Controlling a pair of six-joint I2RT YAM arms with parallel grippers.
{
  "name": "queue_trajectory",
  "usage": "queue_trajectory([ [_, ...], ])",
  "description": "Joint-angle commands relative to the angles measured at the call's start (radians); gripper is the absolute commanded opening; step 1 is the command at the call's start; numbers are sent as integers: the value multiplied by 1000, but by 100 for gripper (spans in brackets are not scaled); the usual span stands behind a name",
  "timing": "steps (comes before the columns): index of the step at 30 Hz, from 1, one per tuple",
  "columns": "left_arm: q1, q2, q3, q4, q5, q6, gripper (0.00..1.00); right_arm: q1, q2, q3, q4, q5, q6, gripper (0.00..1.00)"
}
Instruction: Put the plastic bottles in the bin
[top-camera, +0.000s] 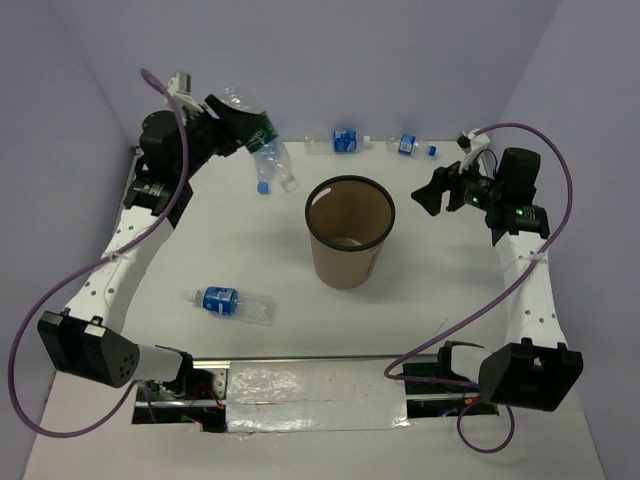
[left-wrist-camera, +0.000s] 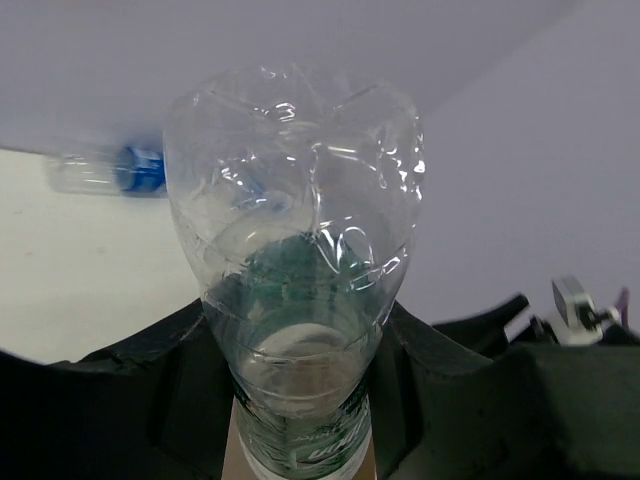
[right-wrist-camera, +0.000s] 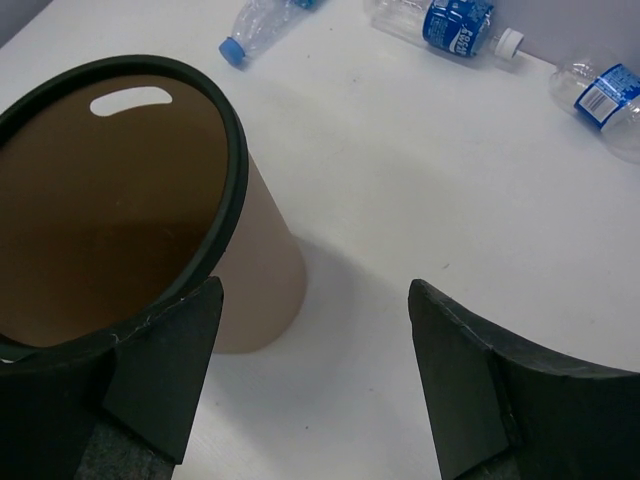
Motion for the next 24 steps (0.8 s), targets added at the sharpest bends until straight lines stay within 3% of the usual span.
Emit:
queue_trajectory([
  [1, -114, 44, 70, 80, 19, 101, 0, -10, -10, 44, 48, -11, 52, 83],
  [11, -412, 150, 146, 48, -204, 372, 5, -10, -19, 15, 71, 13, 76, 89],
  [16, -474, 171, 145, 6, -229, 455, 42, -10, -18, -14, 91, 36, 102, 94],
  [17, -481, 165, 122, 20, -229, 457, 56, -8, -13, -17, 103, 38, 110, 94],
  [20, -495, 147, 99, 31, -216, 471, 80, -10, 13, -19, 117, 44, 138, 95],
  [22, -497, 139, 105, 25, -200, 474, 89, -7, 46, -8, 121, 47, 139, 96],
  [23, -497, 134, 108, 19, -190, 483, 99, 1, 63, -2, 120, 58, 138, 96],
  [24, -497, 133, 113, 16, -162, 487, 100, 10, 82, 7, 114, 74, 126, 96],
])
